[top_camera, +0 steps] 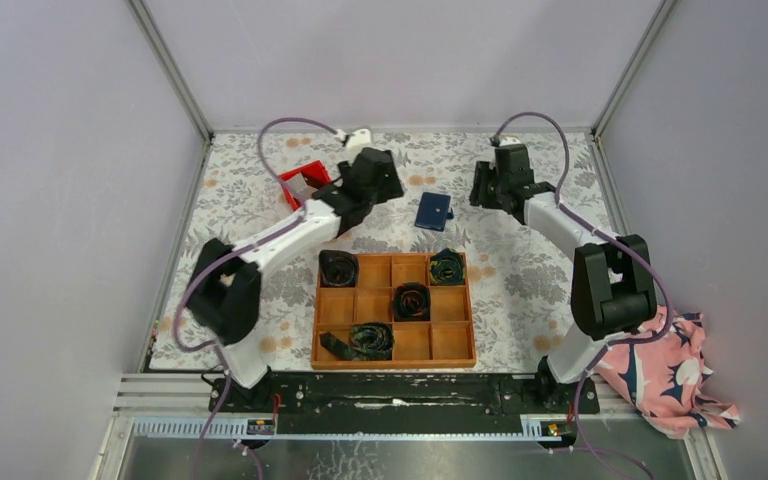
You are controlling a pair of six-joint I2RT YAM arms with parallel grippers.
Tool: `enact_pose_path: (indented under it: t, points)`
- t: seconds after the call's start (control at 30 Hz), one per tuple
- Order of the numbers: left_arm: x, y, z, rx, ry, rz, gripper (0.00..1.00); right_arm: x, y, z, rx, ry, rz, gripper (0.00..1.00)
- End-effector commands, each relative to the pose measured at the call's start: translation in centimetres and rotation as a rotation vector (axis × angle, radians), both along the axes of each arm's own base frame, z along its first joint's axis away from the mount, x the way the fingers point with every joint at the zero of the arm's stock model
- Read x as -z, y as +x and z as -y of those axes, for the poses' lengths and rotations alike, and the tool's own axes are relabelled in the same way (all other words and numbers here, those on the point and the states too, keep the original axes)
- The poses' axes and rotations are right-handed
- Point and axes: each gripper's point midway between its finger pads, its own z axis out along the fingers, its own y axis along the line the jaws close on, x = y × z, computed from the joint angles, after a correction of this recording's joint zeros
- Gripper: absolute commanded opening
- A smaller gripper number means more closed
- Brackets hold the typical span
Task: Put the credit cards into the card holder
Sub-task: Move the storage box to the center of the board.
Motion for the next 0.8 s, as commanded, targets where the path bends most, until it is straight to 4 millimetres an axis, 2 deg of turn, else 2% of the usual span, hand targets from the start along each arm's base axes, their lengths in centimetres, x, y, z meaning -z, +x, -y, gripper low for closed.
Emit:
enact_pose_path:
  t: [0.0, 0.17, 0.2, 0.23, 0.33, 0.43, 0.53, 0.63, 0.77]
  points:
    - [-1.5, -1.7, -5.0, -0.216, -0.054, 0.090, 0.76, -5.4, 0.3, -4.6, -0.155, 0.051, 0.165, 0.52]
    - [-1.0, -4.8, -9.4, -0.372, -0.122, 0.128, 0.80, -7.3, -0.1, -9.9, -0.319, 0.036, 0.252, 0.54]
    - [-0.9, -5.2, -10.2, -0.397, -0.137, 0.133, 0.80, -8.0, -0.1, -10.9, -0.344, 0.047, 0.267, 0.54]
    - [-0.6, -5.5, -11.0, -0.418, -0.148, 0.133, 0.81, -7.6, 0.0, -11.9, -0.371, 0.056, 0.254, 0.54]
    - [-0.2, -6.3, -13.6, -0.490, -0.186, 0.130, 0.82, -8.3, 0.4, -14.7, -0.434, 0.087, 0.255, 0.54]
    - [-0.7, -7.1, -15.5, -0.546, -0.223, 0.161, 0.82, -9.3, 0.8, -17.4, -0.476, 0.127, 0.266, 0.55]
    - [-1.0, -7.5, -17.0, -0.592, -0.233, 0.184, 0.82, -9.7, 1.3, -19.7, -0.522, 0.189, 0.234, 0.57]
    - [-0.8, -7.6, -18.6, -0.645, -0.246, 0.191, 0.82, -10.3, 2.1, -22.2, -0.576, 0.176, 0.228, 0.57]
    - [0.1, -7.0, -20.4, -0.681, -0.275, 0.173, 0.82, -9.7, 2.5, -24.7, -0.627, 0.141, 0.208, 0.58]
